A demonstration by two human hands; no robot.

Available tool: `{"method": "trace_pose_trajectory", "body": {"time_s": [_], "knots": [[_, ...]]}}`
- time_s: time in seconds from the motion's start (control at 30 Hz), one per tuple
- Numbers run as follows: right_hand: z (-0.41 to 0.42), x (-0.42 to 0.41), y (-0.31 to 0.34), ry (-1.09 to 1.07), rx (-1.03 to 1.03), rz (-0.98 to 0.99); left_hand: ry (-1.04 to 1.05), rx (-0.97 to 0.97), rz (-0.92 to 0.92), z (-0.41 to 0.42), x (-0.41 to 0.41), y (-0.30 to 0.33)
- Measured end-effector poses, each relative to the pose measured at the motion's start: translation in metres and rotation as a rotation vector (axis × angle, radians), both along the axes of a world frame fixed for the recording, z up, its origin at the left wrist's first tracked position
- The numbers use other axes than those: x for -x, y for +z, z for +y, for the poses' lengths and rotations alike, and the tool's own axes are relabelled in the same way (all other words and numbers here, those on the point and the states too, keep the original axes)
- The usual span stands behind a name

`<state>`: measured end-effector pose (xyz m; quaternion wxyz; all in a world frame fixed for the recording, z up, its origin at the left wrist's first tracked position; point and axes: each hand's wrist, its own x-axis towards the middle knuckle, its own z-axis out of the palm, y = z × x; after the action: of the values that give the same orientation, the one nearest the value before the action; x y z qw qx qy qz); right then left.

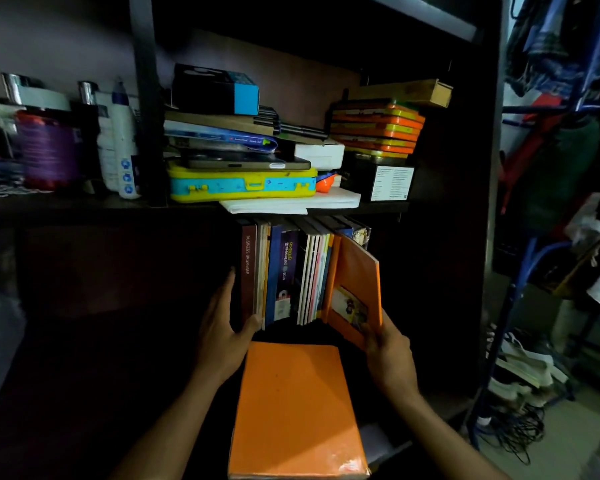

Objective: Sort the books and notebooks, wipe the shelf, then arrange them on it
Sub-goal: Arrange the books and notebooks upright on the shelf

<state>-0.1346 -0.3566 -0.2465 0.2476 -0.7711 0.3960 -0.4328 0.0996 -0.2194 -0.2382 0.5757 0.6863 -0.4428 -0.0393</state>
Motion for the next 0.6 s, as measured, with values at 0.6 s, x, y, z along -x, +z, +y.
{"method": "trace_pose_trajectory", "body": {"time_s": [0.6], "knots": [[-0.003, -0.02, -0.002, 0.057, -0.058, 0.415, 0.037, -0.238, -0.295, 0.002, 0.004, 0.005]]}}
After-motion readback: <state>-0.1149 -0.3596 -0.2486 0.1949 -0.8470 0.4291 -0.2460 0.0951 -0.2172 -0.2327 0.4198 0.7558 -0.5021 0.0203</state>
